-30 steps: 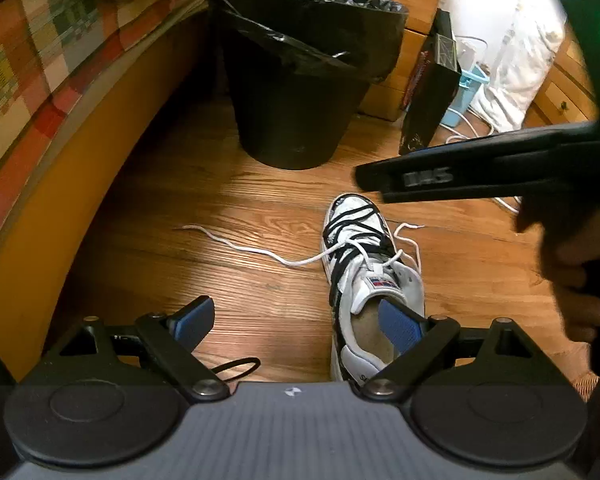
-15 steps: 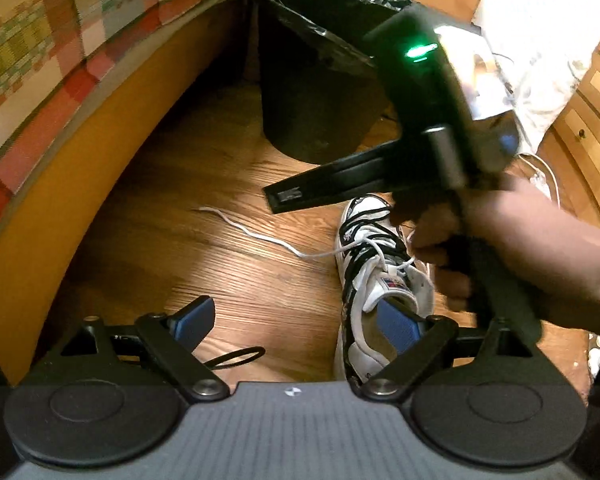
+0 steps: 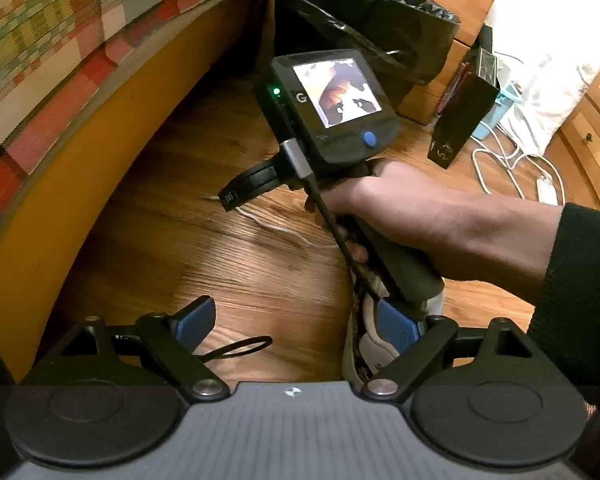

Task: Lace up shoes with both hands
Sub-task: 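Lower the right tool to the floor and grasp the white lace end, then lift the white lace with the right tool and carry it to the sneaker, then push the lace tip into an eyelet with the right tool while the left tool approaches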

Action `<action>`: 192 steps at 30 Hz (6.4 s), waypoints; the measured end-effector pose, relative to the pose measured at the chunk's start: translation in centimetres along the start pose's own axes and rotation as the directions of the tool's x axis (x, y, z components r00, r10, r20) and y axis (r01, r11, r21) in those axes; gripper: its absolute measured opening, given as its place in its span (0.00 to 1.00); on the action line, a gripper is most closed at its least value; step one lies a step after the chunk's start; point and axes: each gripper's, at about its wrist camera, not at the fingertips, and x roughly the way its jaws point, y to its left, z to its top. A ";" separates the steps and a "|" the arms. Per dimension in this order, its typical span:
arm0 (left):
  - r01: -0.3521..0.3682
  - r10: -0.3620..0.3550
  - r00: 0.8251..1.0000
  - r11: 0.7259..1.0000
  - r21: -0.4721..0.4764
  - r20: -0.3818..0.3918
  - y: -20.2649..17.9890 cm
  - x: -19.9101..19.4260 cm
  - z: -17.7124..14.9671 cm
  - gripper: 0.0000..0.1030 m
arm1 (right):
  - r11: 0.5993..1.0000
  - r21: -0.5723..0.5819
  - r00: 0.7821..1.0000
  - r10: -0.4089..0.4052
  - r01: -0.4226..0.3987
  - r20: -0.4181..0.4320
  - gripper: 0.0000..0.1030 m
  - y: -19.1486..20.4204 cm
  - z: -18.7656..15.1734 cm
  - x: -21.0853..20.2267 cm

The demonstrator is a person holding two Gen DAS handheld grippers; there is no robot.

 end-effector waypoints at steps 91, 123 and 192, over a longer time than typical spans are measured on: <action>0.122 -0.129 0.992 0.952 0.280 0.007 -4.6 1.4 1.6 0.85 | 0.912 0.404 0.814 -0.289 0.074 0.504 0.05 -11.9 -16.8 -30.1; 0.275 -0.251 0.958 0.941 0.195 -0.142 -4.2 11.1 3.5 0.54 | 0.982 0.115 0.983 -0.163 0.152 0.086 0.05 -9.6 -17.4 -20.6; 0.384 -0.492 0.853 0.817 -0.429 -0.174 1.6 18.2 2.6 0.21 | 0.981 -0.178 0.991 -0.099 0.082 -0.090 0.04 -4.0 -13.3 -12.5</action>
